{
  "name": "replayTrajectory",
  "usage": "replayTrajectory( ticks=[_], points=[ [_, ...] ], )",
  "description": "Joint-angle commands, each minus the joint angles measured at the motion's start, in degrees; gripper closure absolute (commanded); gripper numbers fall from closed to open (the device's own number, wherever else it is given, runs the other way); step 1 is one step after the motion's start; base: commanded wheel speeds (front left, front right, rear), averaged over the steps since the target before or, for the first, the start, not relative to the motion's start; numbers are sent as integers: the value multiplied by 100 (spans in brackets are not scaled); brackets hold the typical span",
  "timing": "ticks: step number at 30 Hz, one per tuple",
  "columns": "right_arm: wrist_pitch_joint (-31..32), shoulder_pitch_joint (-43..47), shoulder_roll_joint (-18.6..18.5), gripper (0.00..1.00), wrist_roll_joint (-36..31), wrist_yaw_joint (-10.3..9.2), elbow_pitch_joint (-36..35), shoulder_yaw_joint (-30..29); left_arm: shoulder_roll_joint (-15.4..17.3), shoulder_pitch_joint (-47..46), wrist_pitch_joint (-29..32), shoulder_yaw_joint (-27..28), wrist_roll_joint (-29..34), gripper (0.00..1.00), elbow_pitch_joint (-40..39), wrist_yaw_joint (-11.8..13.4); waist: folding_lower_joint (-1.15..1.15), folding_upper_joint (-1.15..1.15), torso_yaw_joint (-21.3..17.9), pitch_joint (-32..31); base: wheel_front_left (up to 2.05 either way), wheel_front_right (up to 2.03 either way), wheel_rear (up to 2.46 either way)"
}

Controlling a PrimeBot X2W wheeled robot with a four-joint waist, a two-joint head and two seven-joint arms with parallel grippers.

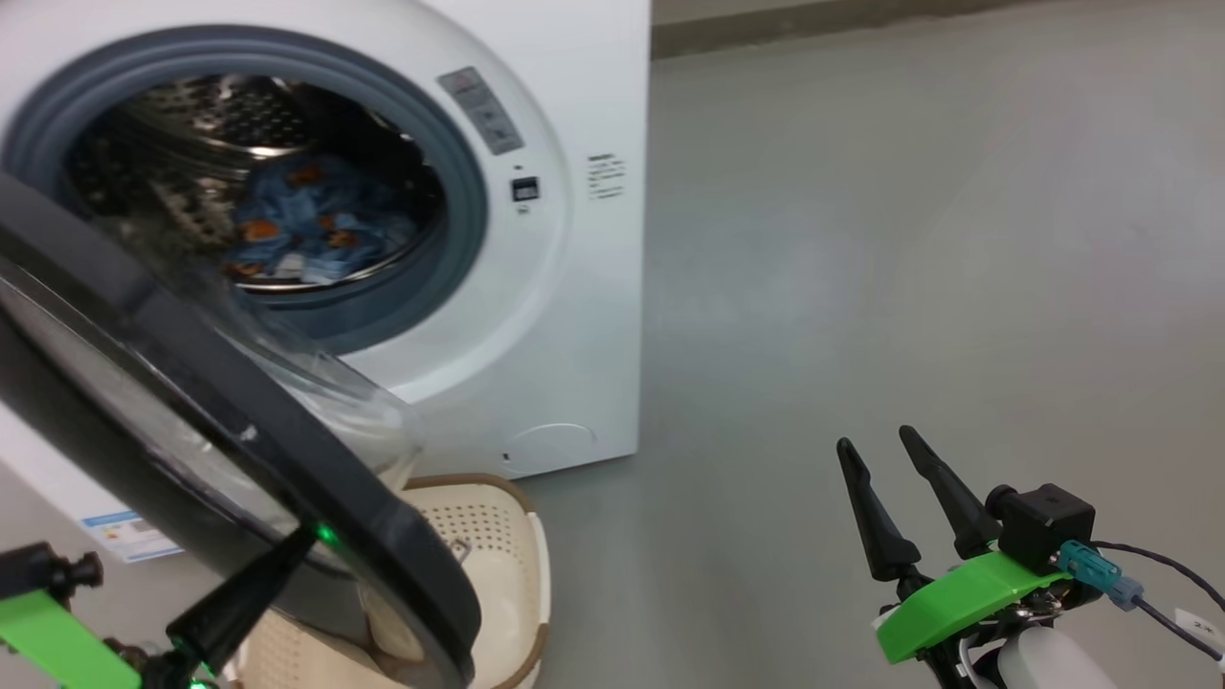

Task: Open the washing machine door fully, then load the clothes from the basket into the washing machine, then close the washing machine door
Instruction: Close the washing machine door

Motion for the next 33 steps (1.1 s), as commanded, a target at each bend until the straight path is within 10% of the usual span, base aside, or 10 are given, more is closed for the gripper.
replayTrajectory(
  ticks=[1, 18, 22, 25, 33],
  points=[
    [-70, -187, 9, 0, -67, 26, -161, 96, 52, -360, -23, 164, 22, 100, -124, -78, 0, 0, -237, 170, 0, 0, 0],
    [-70, -185, 175, 0, -202, 26, -203, -64, 158, -716, -201, 214, 228, 100, 208, -319, 0, 0, -121, 284, 0, 0, 0],
    [-70, -177, 155, 0, -193, 26, -188, -81, 179, -662, -283, 203, 374, 57, 138, -410, 0, 0, 30, 215, 0, 0, 0],
    [-70, -170, 134, 0, -181, 26, -178, -75, 197, -597, -426, 199, 574, 0, 31, -482, 0, 0, 147, 170, 0, 0, 0],
    [-70, -156, 69, 0, -151, 26, -153, -91, 326, -481, -1467, 185, 1675, 0, -284, -634, 0, 0, 399, 76, 0, 0, 0]
  ],
)
